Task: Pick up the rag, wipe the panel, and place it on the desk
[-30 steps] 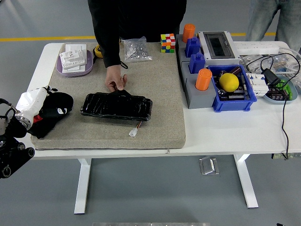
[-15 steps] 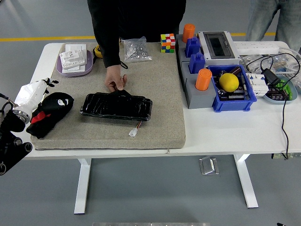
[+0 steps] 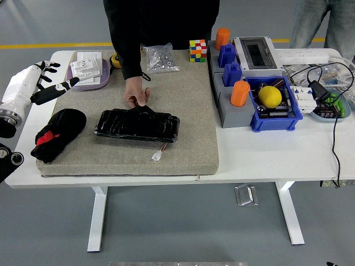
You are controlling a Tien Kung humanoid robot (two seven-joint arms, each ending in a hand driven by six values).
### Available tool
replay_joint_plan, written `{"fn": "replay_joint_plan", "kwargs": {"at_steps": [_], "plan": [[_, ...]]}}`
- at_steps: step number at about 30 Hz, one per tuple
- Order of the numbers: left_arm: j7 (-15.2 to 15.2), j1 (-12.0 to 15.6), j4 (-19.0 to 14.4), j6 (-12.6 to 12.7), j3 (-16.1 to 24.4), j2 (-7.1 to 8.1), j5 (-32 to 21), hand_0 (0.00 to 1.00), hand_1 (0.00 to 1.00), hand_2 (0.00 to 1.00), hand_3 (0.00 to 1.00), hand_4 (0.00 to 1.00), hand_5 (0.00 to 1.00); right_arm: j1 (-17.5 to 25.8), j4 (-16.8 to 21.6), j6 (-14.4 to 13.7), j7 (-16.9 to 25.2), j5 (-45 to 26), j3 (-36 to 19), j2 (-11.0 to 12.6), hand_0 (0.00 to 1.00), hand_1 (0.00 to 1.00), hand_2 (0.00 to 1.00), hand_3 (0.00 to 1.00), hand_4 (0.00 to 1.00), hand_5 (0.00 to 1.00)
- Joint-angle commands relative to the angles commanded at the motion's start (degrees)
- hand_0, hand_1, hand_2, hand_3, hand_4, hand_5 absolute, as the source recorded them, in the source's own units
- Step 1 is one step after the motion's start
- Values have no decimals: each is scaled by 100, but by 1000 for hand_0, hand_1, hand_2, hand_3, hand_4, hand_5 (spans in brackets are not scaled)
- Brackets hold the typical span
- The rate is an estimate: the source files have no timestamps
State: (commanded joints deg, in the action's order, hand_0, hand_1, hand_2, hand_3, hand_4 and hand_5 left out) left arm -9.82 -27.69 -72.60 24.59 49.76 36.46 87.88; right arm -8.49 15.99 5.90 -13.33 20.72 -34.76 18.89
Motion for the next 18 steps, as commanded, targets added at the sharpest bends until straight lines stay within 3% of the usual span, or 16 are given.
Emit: {"fn": "replay_joint_plan", "kwargs": {"at_steps": [3,4,7,18], "plan": [[-146,-73,-314,-105,-104,210,-291,413,621,756,795,998,938,-18,12,-6,-3,-14,18,21,783,675,719,652,998,571],[-190,-105,-389,-131,-146,265,-368,414,620,755,796,998,760,-22,14,-8,-3,-17,21,27,782,675,719,651,998,570],[-316,-285,-675,-209,-394,537,-767,414,620,755,796,998,760,-55,22,-14,-7,-33,40,65,782,675,719,651,998,570],[-503,-560,-1305,-279,-663,1108,-1716,422,623,755,799,966,677,-79,39,-33,-11,-34,22,106,782,674,719,650,998,569]]}}
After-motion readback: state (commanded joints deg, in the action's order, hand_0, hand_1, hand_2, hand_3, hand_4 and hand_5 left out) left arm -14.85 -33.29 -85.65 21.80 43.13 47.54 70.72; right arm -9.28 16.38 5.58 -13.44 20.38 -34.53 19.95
